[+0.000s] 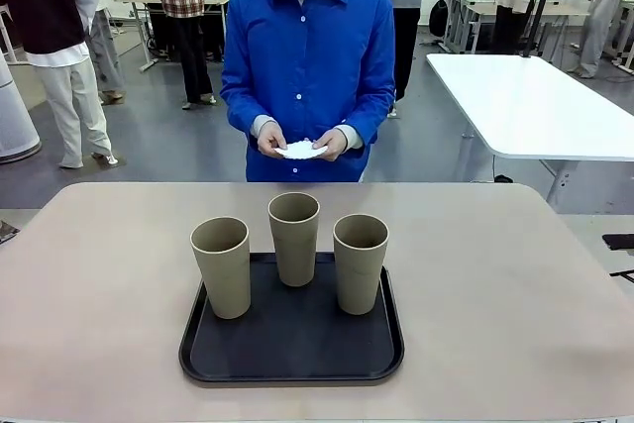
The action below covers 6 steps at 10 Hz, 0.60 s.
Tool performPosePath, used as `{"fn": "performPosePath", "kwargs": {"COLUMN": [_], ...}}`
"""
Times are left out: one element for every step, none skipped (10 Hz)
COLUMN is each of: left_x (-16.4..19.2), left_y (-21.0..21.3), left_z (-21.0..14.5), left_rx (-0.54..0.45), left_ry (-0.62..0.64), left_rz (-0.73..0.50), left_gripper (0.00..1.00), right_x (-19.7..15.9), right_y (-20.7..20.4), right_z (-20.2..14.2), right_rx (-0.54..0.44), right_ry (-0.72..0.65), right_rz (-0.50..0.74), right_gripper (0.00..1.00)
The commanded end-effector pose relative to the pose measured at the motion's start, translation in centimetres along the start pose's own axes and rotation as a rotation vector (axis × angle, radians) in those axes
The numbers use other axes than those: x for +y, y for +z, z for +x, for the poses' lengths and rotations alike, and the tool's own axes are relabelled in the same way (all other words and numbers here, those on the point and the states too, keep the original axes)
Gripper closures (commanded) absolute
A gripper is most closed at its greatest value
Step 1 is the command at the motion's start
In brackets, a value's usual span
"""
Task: Place coasters on the table and set cups on them.
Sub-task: Pick up one Reusable plastic cup and place it on a coaster set by the human.
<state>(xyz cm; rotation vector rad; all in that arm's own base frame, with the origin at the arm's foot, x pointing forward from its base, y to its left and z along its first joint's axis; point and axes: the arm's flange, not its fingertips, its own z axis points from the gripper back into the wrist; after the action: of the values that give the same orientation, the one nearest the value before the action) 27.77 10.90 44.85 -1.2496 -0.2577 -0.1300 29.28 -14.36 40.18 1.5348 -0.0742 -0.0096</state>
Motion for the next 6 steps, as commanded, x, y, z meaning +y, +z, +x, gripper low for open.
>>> {"fn": "performPosePath", "kwargs": {"left_x": [-0.13, -0.13, -0.13, -0.13, -0.13, -0.13], "left_y": [0.03, 0.03, 0.03, 0.03, 0.03, 0.03], "left_z": [-0.08, -0.08, -0.08, -0.08, -0.08, -0.08], "left_rx": [0.001, 0.001, 0.001, 0.001, 0.001, 0.001], "left_ry": [-0.003, -0.003, -0.003, -0.003, -0.003, -0.003], "left_rz": [-0.008, -0.008, -0.008, -0.008, -0.008, -0.008], "left_gripper": [0.0, 0.0, 0.0, 0.0, 0.0, 0.0], "right_x": [0.07, 0.07, 0.07, 0.07, 0.07, 0.07], "right_y": [0.12, 0.12, 0.12, 0.12, 0.12, 0.12], "right_z": [-0.01, -0.01, -0.01, -0.01, -0.01, -0.01], "right_rx": [-0.007, -0.007, -0.007, -0.007, -0.007, -0.007], "right_ry": [0.003, 0.003, 0.003, 0.003, 0.003, 0.003], "right_rz": [0.01, 0.01, 0.01, 0.01, 0.01, 0.01], "right_gripper": [0.0, 0.0, 0.0, 0.0, 0.0, 0.0]}}
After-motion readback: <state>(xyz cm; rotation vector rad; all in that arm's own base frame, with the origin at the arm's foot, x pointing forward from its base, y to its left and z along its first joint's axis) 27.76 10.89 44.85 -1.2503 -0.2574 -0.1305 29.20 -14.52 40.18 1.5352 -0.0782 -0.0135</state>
